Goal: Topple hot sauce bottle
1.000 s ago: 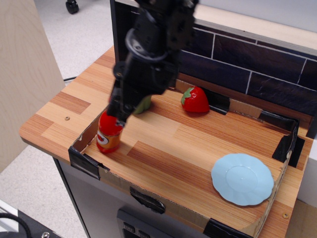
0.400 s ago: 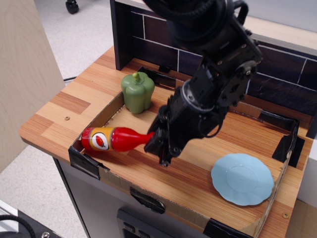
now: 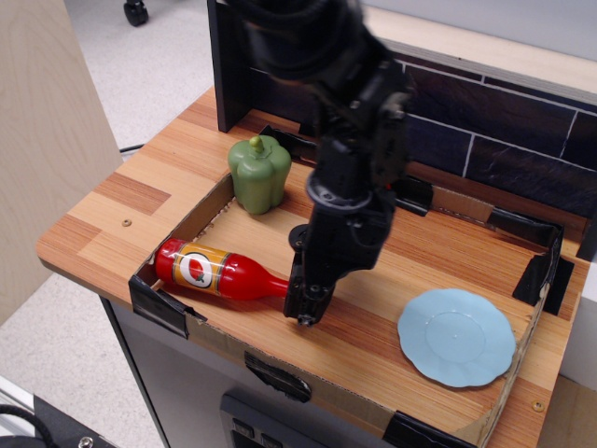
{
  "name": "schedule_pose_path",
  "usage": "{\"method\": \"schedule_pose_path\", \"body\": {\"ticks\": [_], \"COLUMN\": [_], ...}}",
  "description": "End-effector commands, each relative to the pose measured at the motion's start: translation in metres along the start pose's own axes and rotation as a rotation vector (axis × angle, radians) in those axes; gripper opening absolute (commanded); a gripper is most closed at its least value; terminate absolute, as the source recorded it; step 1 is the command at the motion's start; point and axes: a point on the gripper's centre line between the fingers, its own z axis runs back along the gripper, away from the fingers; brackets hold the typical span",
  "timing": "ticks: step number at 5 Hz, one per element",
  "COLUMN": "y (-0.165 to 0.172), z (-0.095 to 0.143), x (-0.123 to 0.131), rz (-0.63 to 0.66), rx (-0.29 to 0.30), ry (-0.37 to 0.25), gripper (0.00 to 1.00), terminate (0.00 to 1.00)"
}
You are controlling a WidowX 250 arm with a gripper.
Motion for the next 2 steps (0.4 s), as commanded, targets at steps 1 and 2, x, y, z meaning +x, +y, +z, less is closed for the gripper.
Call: {"method": "schedule_pose_path", "body": {"ticks": [1, 2], "y": [0.02, 0.022], "z": [0.025, 0.038], "x": [-0.001, -0.007], "rz": [0.05, 0.061], "rx": [-0.007, 0.008], "ry": [-0.141, -0.184], "gripper": [1.0, 1.0], "terminate": [0.0, 0.0]}}
